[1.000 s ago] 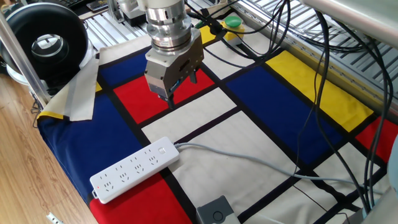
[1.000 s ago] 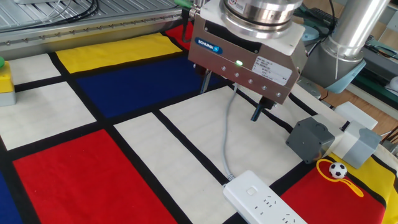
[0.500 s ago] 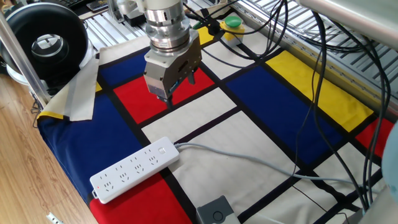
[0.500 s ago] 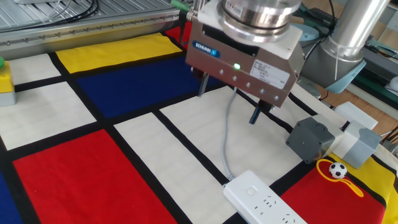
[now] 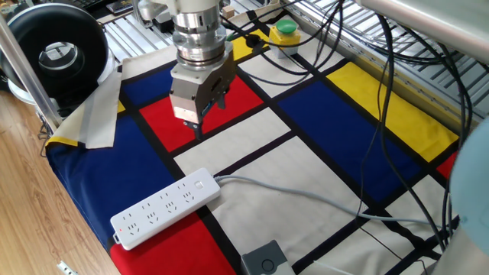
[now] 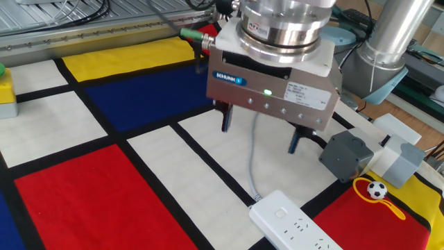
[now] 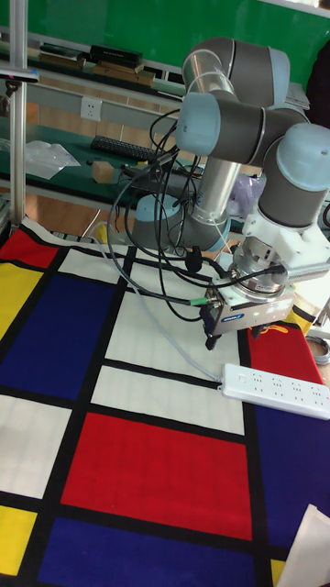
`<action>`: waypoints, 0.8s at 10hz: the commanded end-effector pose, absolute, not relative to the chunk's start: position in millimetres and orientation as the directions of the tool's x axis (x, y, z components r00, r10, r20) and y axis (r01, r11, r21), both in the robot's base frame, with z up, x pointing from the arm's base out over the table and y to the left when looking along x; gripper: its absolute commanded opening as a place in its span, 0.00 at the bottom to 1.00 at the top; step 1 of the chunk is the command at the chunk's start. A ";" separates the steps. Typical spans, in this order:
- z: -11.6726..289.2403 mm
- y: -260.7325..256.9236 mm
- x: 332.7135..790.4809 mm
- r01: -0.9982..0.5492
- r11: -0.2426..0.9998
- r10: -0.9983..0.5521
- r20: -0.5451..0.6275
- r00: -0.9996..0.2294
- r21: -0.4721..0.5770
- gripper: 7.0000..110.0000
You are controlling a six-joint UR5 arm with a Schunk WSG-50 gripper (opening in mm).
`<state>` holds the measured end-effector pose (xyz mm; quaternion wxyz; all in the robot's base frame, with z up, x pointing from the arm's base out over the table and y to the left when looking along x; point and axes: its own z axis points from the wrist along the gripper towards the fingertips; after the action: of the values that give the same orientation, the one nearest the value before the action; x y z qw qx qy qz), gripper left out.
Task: Turn off the power strip by pressing the button
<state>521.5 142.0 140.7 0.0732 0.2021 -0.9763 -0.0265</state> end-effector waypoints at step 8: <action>134.9 147.6 534.5 -0.317 0.948 -0.317 0.149 -0.937 0.023 0.79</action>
<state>528.4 135.5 134.4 0.0801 0.1604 -0.9837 0.0157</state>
